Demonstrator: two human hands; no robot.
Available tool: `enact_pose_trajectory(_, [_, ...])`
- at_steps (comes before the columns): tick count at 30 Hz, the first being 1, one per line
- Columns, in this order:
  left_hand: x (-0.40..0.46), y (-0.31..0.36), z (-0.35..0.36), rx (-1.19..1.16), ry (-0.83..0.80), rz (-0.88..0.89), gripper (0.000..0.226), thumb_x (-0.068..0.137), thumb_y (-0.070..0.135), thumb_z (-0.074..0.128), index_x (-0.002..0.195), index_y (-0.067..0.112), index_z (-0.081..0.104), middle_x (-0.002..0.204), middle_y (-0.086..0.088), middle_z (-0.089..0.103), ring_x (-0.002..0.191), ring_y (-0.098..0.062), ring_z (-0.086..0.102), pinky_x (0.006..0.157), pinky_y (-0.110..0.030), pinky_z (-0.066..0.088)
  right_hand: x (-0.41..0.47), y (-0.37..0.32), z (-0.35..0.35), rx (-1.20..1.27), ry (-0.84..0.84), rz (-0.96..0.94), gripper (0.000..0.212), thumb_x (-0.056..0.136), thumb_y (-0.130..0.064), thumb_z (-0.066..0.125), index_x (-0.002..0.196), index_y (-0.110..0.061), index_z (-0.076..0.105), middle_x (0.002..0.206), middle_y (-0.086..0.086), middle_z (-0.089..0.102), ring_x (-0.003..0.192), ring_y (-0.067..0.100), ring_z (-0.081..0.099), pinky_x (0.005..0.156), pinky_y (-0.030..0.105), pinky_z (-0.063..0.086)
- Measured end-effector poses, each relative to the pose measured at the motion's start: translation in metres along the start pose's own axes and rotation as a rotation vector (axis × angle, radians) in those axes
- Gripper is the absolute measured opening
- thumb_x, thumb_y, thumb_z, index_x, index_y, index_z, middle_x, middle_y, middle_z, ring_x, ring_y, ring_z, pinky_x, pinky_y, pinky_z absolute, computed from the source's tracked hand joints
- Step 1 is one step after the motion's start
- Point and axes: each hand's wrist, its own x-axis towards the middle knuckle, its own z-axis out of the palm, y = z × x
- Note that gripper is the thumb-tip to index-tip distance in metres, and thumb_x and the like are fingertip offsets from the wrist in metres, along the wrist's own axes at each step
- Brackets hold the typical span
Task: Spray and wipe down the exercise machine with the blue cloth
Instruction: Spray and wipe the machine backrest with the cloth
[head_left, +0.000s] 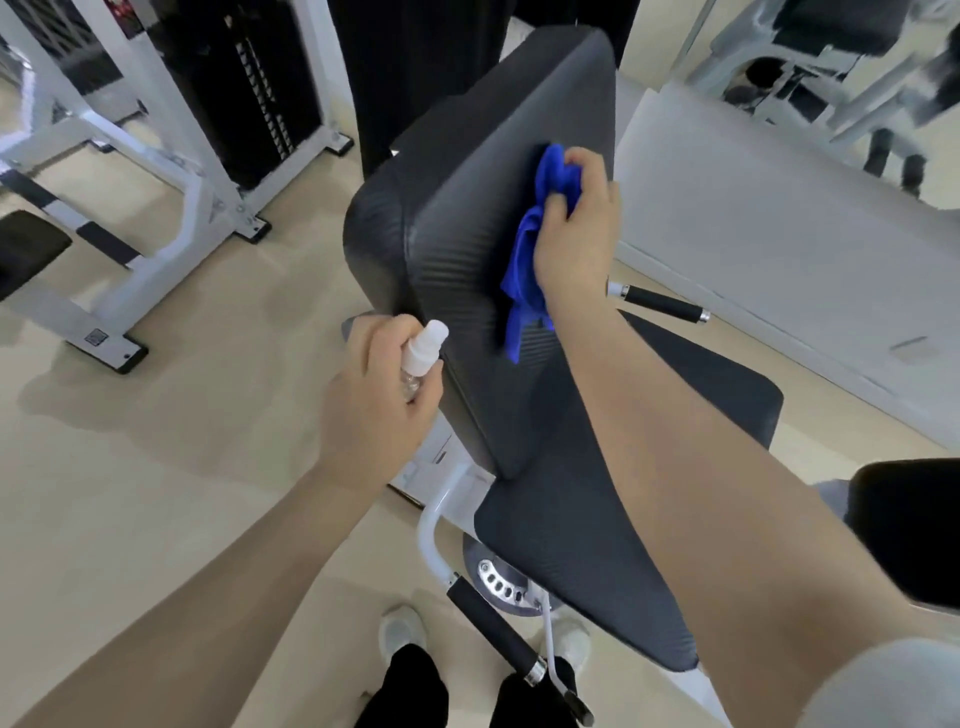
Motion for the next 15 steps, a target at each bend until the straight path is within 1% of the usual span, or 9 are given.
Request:
enact_pose_trajectory(1, [0.001, -0.001, 0.001, -0.029, -0.009, -0.003, 0.024, 0.079, 0.022, 0.053, 0.098, 0.013, 0.042, 0.093, -0.012, 0.053, 0.080, -0.012, 0.043, 0.056, -0.014, 0.029, -0.012, 0.000, 0.001, -0.002, -0.005, -0.016, 0.033, 0.089, -0.002, 0.041, 0.117, -0.016, 0.053, 0.113, 0.007, 0.049, 0.074, -0.005, 0.044, 0.067, -0.003, 0.032])
enact_pose_trajectory(2, [0.001, -0.001, 0.003, -0.058, -0.016, -0.007, 0.024, 0.079, 0.021, 0.053, 0.098, 0.012, 0.042, 0.092, -0.015, 0.054, 0.081, -0.012, 0.043, 0.059, -0.014, 0.031, -0.030, 0.000, 0.002, 0.004, -0.032, -0.069, 0.033, 0.088, -0.002, 0.043, 0.116, -0.015, 0.055, 0.110, 0.006, 0.049, 0.074, -0.002, 0.045, 0.070, -0.003, 0.032])
enact_pose_trajectory(4, [0.001, -0.003, 0.004, -0.088, -0.012, -0.029, 0.024, 0.078, 0.019, 0.054, 0.097, 0.012, 0.042, 0.090, -0.017, 0.054, 0.080, -0.012, 0.042, 0.064, -0.014, 0.030, -0.064, -0.002, 0.002, 0.013, -0.126, -0.240, 0.033, 0.083, -0.001, 0.045, 0.111, -0.009, 0.059, 0.106, 0.004, 0.048, 0.076, 0.001, 0.042, 0.074, 0.000, 0.033])
enact_pose_trajectory(7, [0.000, -0.003, 0.004, -0.114, 0.003, -0.031, 0.023, 0.077, 0.018, 0.054, 0.095, 0.012, 0.042, 0.088, -0.015, 0.053, 0.078, -0.012, 0.042, 0.065, -0.014, 0.031, -0.069, -0.009, -0.006, -0.062, -0.269, -0.449, 0.032, 0.080, -0.002, 0.045, 0.107, -0.007, 0.062, 0.104, 0.006, 0.049, 0.083, 0.007, 0.045, 0.070, 0.015, 0.038])
enact_pose_trajectory(9, [0.002, -0.001, 0.004, -0.135, 0.016, -0.020, 0.023, 0.077, 0.019, 0.054, 0.095, 0.013, 0.041, 0.087, -0.007, 0.050, 0.076, -0.012, 0.043, 0.065, -0.014, 0.032, -0.044, -0.019, -0.011, -0.127, -0.212, -0.444, 0.034, 0.081, -0.002, 0.043, 0.109, -0.010, 0.061, 0.104, 0.005, 0.047, 0.078, 0.006, 0.044, 0.068, 0.017, 0.034])
enact_pose_trajectory(10, [0.003, 0.000, 0.003, -0.146, 0.021, -0.025, 0.023, 0.077, 0.020, 0.053, 0.095, 0.014, 0.041, 0.088, -0.002, 0.047, 0.075, -0.012, 0.043, 0.064, -0.014, 0.032, -0.028, -0.026, -0.011, -0.131, -0.147, -0.366, 0.034, 0.083, -0.001, 0.044, 0.112, -0.012, 0.060, 0.103, 0.002, 0.045, 0.072, 0.004, 0.042, 0.065, 0.013, 0.032])
enact_pose_trajectory(12, [0.002, 0.003, 0.004, -0.150, 0.031, -0.041, 0.022, 0.077, 0.020, 0.053, 0.094, 0.016, 0.040, 0.089, 0.004, 0.043, 0.074, -0.012, 0.043, 0.063, -0.014, 0.032, -0.009, -0.036, -0.011, -0.104, -0.054, -0.218, 0.033, 0.087, -0.001, 0.043, 0.114, -0.015, 0.056, 0.102, -0.003, 0.041, 0.067, 0.001, 0.042, 0.063, 0.008, 0.034])
enact_pose_trajectory(13, [0.002, 0.004, 0.004, -0.141, 0.036, -0.042, 0.022, 0.077, 0.020, 0.053, 0.094, 0.016, 0.040, 0.088, 0.005, 0.042, 0.075, -0.012, 0.043, 0.062, -0.014, 0.032, -0.010, -0.039, -0.009, -0.097, -0.038, -0.225, 0.033, 0.087, -0.001, 0.043, 0.114, -0.016, 0.056, 0.102, -0.003, 0.041, 0.068, 0.001, 0.043, 0.061, 0.006, 0.035])
enact_pose_trajectory(15, [0.002, 0.003, 0.006, -0.129, 0.034, -0.032, 0.023, 0.076, 0.020, 0.053, 0.095, 0.016, 0.040, 0.088, 0.009, 0.042, 0.075, -0.012, 0.043, 0.061, -0.013, 0.031, -0.034, -0.037, -0.004, -0.067, -0.079, -0.382, 0.036, 0.081, 0.001, 0.043, 0.109, -0.013, 0.061, 0.102, 0.001, 0.046, 0.073, 0.005, 0.045, 0.060, 0.010, 0.034])
